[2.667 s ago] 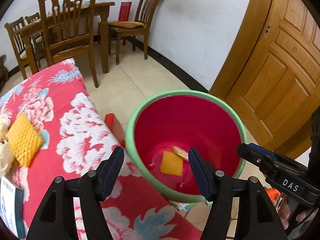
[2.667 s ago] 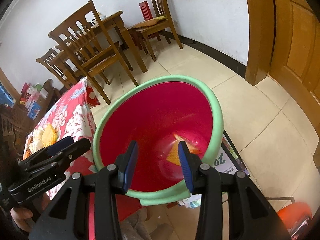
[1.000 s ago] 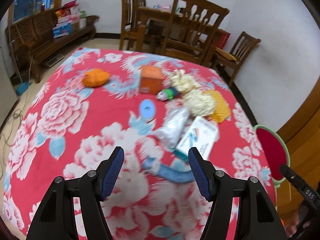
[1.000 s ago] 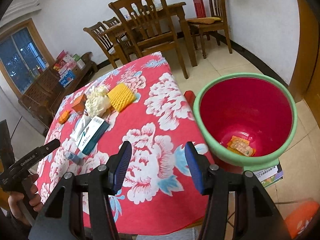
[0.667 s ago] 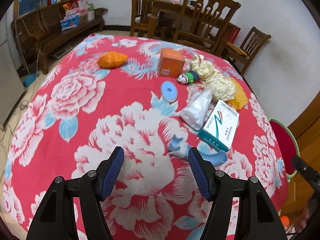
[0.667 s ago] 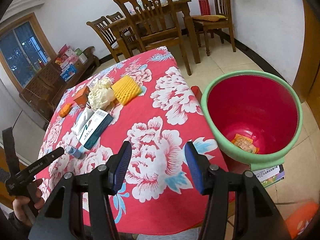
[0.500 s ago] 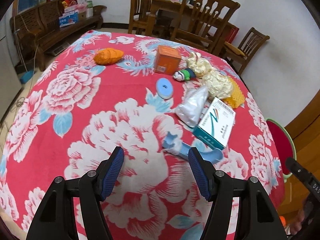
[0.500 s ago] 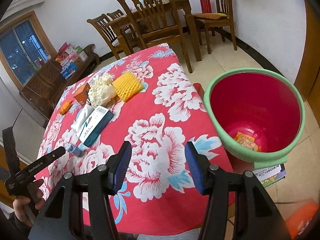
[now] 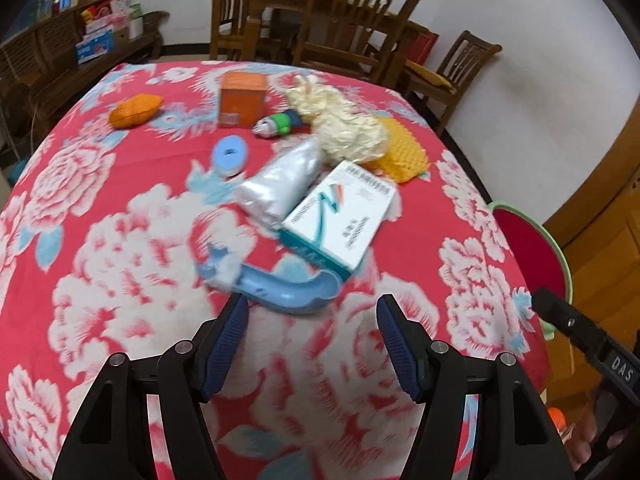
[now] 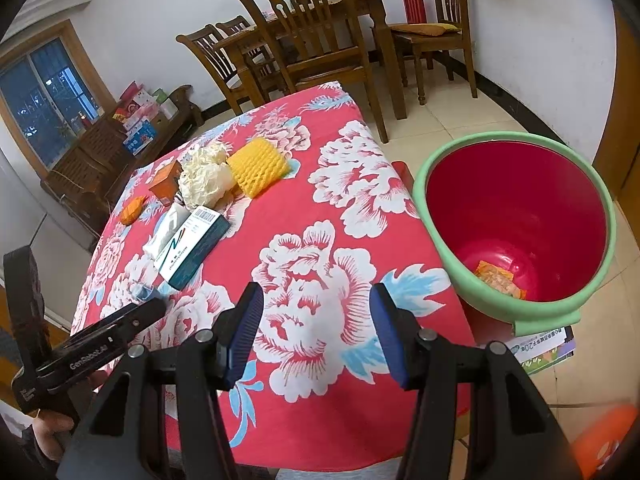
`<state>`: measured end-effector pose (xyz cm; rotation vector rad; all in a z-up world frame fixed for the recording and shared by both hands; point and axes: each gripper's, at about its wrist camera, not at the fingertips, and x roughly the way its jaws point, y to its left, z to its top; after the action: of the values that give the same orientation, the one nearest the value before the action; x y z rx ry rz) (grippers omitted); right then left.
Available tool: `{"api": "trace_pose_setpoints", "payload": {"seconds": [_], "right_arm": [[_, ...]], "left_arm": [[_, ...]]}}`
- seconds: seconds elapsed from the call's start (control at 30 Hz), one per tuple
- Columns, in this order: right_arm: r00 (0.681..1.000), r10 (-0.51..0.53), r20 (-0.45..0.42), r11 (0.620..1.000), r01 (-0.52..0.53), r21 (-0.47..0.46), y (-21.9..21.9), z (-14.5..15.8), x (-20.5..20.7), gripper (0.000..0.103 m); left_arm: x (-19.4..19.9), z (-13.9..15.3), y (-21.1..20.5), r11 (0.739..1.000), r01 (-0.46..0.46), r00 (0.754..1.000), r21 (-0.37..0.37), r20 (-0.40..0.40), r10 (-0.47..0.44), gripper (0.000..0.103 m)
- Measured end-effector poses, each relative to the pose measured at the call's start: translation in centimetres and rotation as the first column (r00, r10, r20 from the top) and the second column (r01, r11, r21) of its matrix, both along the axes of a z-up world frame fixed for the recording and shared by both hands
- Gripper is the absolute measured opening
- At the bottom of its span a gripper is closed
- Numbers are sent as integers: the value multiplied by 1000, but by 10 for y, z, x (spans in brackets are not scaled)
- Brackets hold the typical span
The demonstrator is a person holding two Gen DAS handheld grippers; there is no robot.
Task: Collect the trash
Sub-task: 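Move both open tools back over the table, then grasp the blue plastic tube with the left tool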
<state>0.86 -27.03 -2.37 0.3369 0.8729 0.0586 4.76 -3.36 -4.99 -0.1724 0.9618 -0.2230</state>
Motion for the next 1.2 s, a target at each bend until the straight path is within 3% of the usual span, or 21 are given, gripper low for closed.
{"api": "trace_pose_setpoints", "payload": {"seconds": [0.27, 0.37, 0.6, 0.9, 1.1, 1.13, 1.2], "right_arm": [[1000, 1, 2, 1000, -1, 3, 1, 0, 0, 56], [1000, 1, 1, 1000, -1, 2, 1, -1, 1, 56], [1000, 4, 1, 1000, -4, 1, 1, -1, 2, 56], [1000, 16, -3, 1000, -16, -4, 7, -1, 4, 56], [999, 37, -6, 999, -37, -11, 16, -1, 7, 56], [999, 40, -7, 999, -40, -13, 17, -1, 7, 56], [999, 44, -8, 999, -44, -15, 19, -1, 7, 56]], "left_arm": [[14, -5, -6, 997, -36, 998, 73, 45, 33, 67], [12, -5, -4, 995, -31, 998, 94, 57, 26, 60], [6, -5, 18, 997, -31, 998, 64, 55, 27, 47], [3, -1, 59, 991, -131, 991, 38, 31, 130, 46], [16, 1, 57, 992, -117, 992, 37, 46, 116, 46], [19, 0, 56, 993, -114, 993, 36, 42, 113, 44], [26, -5, 53, 994, -107, 994, 35, 34, 105, 30]]}}
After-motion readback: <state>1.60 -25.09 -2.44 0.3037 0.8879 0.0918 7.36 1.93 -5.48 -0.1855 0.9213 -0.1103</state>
